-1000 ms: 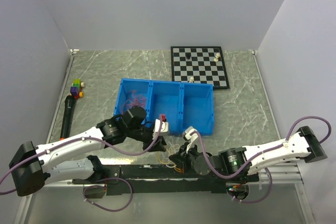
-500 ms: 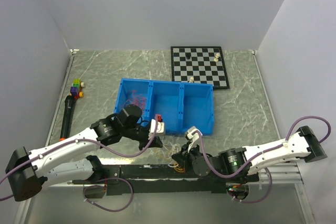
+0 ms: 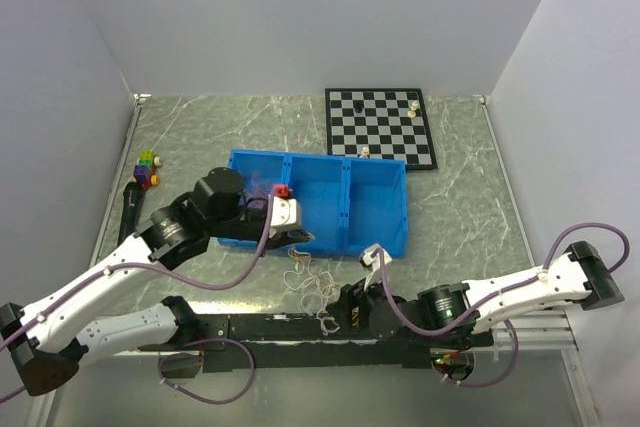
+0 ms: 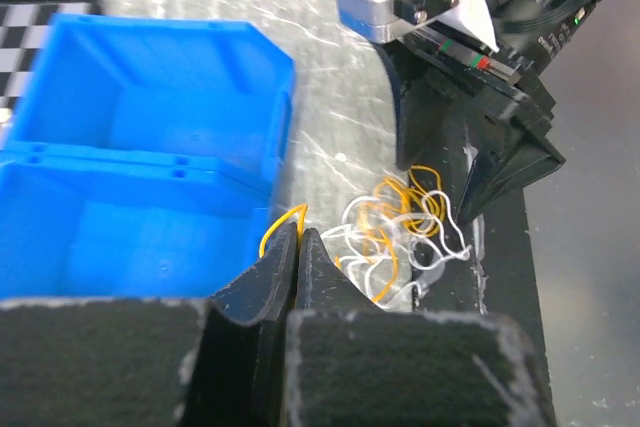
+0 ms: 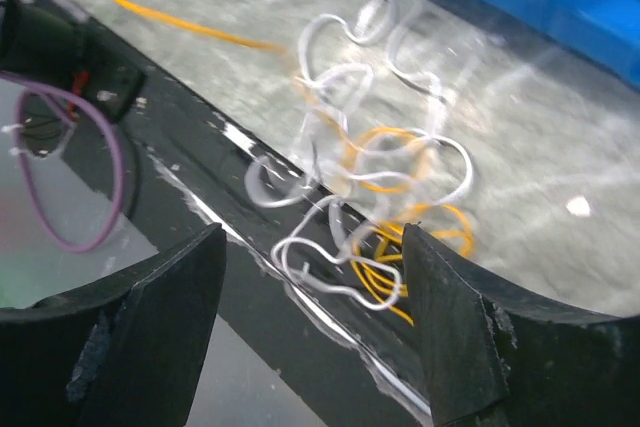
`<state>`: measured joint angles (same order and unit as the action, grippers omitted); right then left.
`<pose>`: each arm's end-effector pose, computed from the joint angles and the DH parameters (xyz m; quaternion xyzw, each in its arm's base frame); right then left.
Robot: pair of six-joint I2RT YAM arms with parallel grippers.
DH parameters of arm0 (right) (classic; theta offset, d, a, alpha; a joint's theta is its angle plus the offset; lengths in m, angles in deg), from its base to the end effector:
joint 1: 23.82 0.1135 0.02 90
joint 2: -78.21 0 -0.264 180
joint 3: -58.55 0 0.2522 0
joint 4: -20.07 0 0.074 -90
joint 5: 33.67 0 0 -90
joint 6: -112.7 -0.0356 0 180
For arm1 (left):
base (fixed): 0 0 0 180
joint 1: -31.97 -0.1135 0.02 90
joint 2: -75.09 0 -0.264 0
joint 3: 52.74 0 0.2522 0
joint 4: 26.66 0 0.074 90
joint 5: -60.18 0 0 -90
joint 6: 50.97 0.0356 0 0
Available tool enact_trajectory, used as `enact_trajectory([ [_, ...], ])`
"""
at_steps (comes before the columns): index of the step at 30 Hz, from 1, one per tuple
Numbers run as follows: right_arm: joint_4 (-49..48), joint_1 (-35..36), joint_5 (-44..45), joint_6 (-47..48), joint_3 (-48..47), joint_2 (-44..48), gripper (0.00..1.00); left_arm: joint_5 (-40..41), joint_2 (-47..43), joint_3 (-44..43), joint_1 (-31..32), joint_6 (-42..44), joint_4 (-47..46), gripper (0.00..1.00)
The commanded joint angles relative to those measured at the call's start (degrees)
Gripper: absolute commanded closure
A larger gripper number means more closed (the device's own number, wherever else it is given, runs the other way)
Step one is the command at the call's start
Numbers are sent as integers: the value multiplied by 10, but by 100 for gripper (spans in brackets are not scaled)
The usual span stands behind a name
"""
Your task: Untangle the cables
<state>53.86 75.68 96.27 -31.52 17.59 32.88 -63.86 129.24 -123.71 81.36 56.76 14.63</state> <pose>-0.0048 0.1670 0.2194 -0.1876 0.8377 0.3302 0.3925 0.1157 -0.1656 0.3576 0.5765 0.5825 -0.3780 0.4307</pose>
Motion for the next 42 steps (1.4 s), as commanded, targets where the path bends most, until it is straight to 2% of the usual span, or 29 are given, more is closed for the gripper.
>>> enact_trajectory([
  [1,102,2,15,-91,-10,11,22,14,-19,-42,-22,6,17,99],
  [5,132,2,-3,-148,9,-15,23,24,-22,-107,-39,20,31,99],
  [9,119,1,-12,-181,27,-58,25,14,-20,-176,-50,28,52,99],
  [16,59,-7,-1,-197,72,-72,39,11,-27,-225,-56,44,126,99],
  [19,27,-12,0,-195,90,-64,53,19,-33,-230,-57,46,144,99],
  [23,24,-11,2,-185,81,-64,96,25,-49,-224,-61,49,153,99],
  [24,40,-11,5,-186,69,-64,100,25,-51,-226,-63,49,154,99],
  [30,245,-11,78,-159,-60,-18,100,20,-68,-216,-69,58,165,99],
  [33,310,-12,117,-117,-138,29,100,12,-78,-194,-68,63,172,99],
  [36,303,-13,152,-32,-191,65,100,-2,-87,-173,-68,67,172,99],
  [42,183,-21,182,164,-284,81,100,-29,-101,-137,-68,50,152,99],
])
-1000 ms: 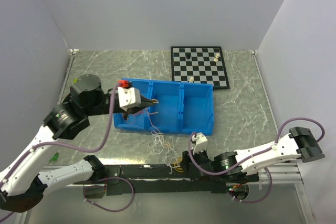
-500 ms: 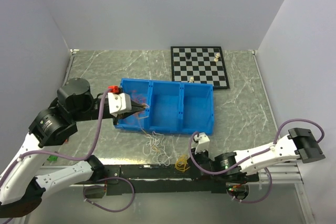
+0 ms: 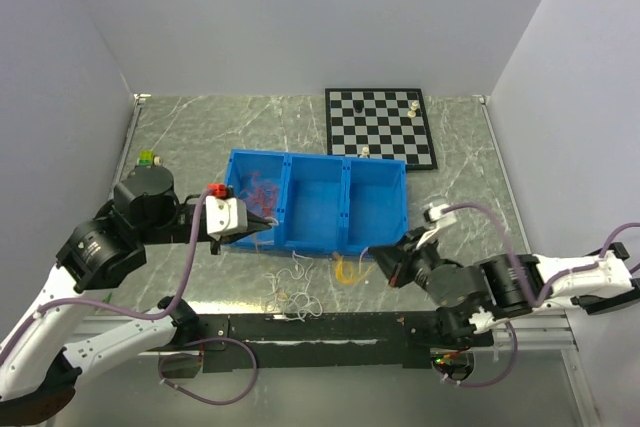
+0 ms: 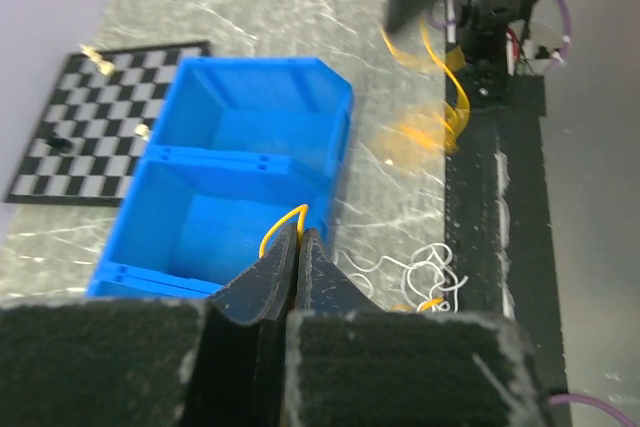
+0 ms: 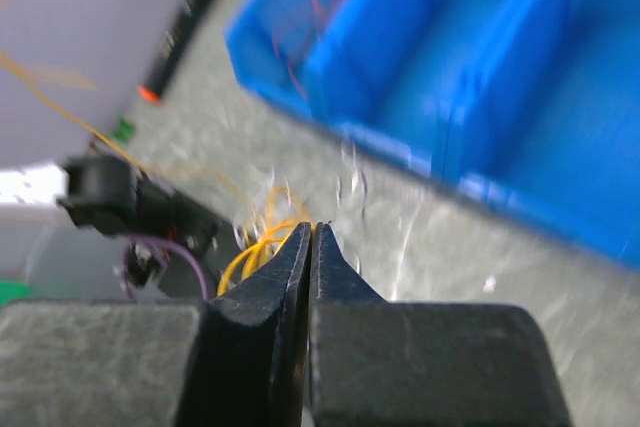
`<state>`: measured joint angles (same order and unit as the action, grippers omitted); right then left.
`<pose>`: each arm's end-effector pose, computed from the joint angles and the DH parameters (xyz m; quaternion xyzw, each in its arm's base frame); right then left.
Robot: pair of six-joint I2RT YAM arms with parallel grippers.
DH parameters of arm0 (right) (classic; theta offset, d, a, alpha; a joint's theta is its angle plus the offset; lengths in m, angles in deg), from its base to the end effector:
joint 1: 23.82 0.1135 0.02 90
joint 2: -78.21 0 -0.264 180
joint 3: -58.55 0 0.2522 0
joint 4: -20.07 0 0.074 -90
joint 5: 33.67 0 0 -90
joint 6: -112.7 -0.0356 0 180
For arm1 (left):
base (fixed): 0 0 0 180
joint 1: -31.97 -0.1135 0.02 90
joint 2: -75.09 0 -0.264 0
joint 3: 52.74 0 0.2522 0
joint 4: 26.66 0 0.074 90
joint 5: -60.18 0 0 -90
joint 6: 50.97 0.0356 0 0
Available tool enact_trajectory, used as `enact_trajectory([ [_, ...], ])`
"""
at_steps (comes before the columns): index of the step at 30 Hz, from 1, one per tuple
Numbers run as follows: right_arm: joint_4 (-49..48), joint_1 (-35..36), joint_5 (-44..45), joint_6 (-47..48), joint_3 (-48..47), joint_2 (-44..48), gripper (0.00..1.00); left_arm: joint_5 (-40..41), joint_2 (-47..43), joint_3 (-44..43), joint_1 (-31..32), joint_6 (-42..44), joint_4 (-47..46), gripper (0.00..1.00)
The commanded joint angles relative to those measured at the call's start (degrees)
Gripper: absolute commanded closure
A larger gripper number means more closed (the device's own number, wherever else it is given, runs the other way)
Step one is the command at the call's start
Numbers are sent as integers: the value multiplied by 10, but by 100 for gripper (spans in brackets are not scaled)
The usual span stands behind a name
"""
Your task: Untangle the cables
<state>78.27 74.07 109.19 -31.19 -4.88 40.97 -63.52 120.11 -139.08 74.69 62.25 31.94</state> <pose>0.0120 0.1199 0.3340 -0.0934 0.8070 0.3261 0.4834 0.0760 -0.0971 0.4360 0.5636 0.5531 -0.3262 0.5197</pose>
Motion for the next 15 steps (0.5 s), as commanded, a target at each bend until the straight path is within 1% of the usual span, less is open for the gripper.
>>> enact_trajectory([
  [1,-90,-8,54,191,-68,0,100,-37,-11,19,-3,-8,-26,99],
  [4,-153,-20,49,271,-89,-10,100,-49,-11,20,-3,-13,-28,99],
  [7,-195,-65,18,319,-98,-26,100,-53,-12,15,-2,-12,-27,99],
  [12,-203,-203,-84,310,-114,-80,100,-65,-13,6,-3,-7,-21,99],
  [15,-241,-281,-151,327,-112,-120,100,-68,-15,2,-3,-5,-18,99],
])
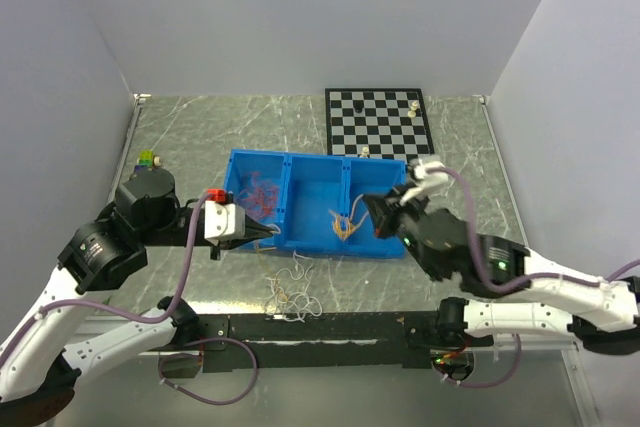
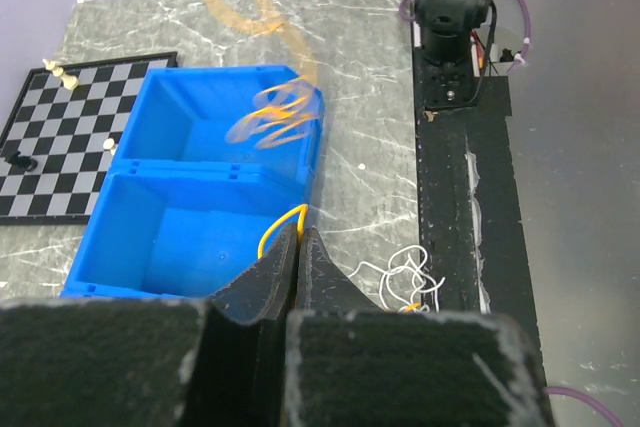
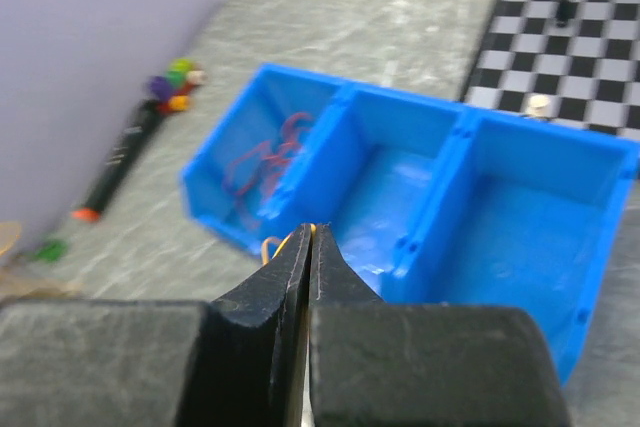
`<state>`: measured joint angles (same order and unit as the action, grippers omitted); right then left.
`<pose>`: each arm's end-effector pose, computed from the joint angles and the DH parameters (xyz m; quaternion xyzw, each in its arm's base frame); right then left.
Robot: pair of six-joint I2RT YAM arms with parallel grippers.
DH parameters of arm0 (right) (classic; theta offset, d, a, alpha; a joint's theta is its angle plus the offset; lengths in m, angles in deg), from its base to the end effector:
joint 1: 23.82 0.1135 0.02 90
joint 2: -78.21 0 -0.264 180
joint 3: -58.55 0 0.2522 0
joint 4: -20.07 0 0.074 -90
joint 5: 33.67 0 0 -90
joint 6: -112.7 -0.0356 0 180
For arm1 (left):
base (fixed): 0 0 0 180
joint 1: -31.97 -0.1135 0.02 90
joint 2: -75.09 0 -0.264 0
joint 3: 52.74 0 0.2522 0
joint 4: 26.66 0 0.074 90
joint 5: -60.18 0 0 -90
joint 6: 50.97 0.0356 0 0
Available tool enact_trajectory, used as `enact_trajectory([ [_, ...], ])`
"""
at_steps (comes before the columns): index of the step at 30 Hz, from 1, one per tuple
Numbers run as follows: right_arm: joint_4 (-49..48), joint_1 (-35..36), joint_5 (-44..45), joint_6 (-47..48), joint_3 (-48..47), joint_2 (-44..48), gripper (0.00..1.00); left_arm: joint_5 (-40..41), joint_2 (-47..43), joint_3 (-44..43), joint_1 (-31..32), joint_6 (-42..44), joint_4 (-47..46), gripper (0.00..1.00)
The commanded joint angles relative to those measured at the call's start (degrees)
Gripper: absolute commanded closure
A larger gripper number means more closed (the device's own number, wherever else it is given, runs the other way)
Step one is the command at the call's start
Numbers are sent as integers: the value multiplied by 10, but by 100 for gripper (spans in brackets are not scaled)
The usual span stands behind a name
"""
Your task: Untangle the cables
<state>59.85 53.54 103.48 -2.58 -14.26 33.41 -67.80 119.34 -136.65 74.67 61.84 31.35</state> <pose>0.0586 0.1421 0.3979 -0.0855 0.7497 0.2575 0.6036 0.0747 -0.0988 0.4265 0.5750 0.5417 -0.3555 0.4996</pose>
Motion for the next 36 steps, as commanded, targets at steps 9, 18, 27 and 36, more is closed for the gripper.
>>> enact_trajectory([
  [9,-162,-227,-243,30,-9,-173,100,-27,-11,-27,-2,0,-16,99],
  [18,-203,-293,-312,11,-14,-304,100,-29,7,-69,-2,3,-32,99],
  [27,-234,-258,-313,-2,80,-194,18,-22,6,-66,-2,10,-31,99],
  [36,-326,-27,-301,-10,263,-37,14,-4,16,-77,-2,8,-43,99],
])
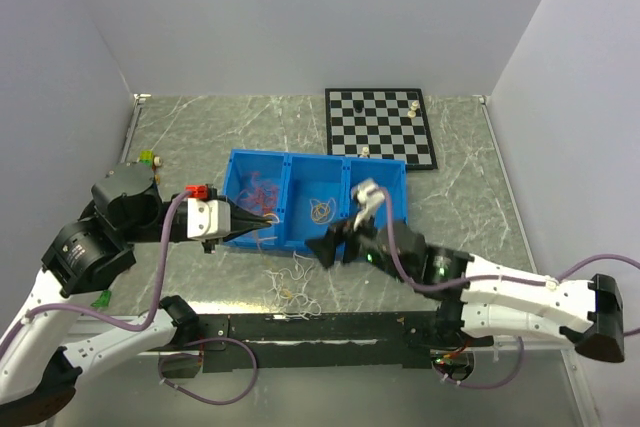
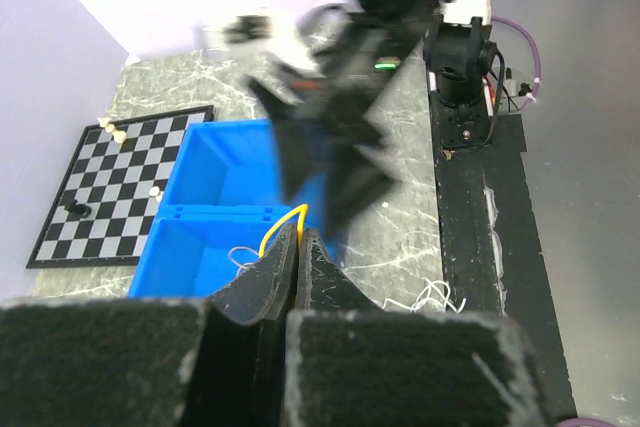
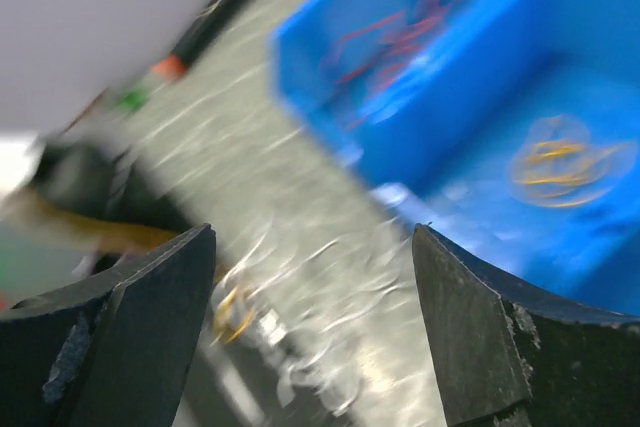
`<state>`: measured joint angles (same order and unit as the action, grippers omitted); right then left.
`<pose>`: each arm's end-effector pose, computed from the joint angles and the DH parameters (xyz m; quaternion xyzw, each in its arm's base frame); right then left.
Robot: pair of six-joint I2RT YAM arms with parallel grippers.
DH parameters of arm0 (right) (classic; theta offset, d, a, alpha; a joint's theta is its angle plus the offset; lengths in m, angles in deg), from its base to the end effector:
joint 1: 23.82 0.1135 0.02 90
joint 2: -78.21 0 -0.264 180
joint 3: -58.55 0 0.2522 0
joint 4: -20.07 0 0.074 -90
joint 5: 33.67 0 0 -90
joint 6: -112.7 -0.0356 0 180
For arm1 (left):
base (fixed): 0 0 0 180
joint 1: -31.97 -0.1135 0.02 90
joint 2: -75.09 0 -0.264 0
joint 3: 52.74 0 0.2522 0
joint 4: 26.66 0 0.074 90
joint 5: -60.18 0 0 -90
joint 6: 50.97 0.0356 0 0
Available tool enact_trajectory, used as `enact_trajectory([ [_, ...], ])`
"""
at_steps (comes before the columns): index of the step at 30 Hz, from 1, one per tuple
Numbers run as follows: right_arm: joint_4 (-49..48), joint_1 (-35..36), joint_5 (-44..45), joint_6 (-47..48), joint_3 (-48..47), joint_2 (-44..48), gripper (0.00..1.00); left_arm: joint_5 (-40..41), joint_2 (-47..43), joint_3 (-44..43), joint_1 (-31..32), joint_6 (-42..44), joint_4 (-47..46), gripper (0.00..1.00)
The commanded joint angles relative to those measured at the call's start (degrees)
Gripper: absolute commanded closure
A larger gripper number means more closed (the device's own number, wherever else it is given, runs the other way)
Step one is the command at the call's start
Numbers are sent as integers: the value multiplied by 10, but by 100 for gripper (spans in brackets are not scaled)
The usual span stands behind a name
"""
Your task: Untangle the cables
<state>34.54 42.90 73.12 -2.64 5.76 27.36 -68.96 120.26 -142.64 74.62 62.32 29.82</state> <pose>0.0928 0.1897 0.3033 -0.1872 0.7542 0.3664 0.5117 0.0675 -0.0928 0.4575 0.5751 0.4982 -0.3561 0.5424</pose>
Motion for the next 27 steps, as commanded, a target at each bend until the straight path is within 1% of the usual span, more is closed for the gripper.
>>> enact_trajectory([
  [1,-81,103,5,-13,71,16,14,12,10,-20,-3,0,-35,99],
  [4,-98,163,16,-24,71,-38,12,19,17,-31,-2,-3,-46,99],
  [6,-106,197,35,-16,54,-96,11,20,24,-45,-3,0,-47,99],
  [8,-94,206,52,-19,21,-161,11,23,29,-57,-3,1,-44,99],
  [11,-117,208,48,-14,12,-213,11,27,36,-78,-3,7,-34,99],
  [14,-139,208,60,-22,18,-235,11,29,42,-95,-2,4,-31,99],
  [17,-158,206,81,-30,29,-241,16,27,44,-102,-3,1,-31,99],
  [18,-172,206,83,-34,37,-241,19,26,46,-104,-3,0,-31,99],
  [19,-185,204,78,-40,45,-242,26,26,45,-107,-3,-2,-32,99],
  [21,-207,198,60,-51,65,-237,54,31,48,-125,-3,2,-24,99],
  [23,-208,199,60,-74,86,-225,84,44,52,-153,-3,4,-23,99],
  [24,-208,199,63,-87,99,-217,94,55,54,-167,-2,1,-26,99],
  [25,-209,200,64,-103,121,-210,100,62,55,-179,-3,1,-30,99],
  [27,-200,201,73,-121,143,-194,100,67,64,-207,-2,4,-29,99],
])
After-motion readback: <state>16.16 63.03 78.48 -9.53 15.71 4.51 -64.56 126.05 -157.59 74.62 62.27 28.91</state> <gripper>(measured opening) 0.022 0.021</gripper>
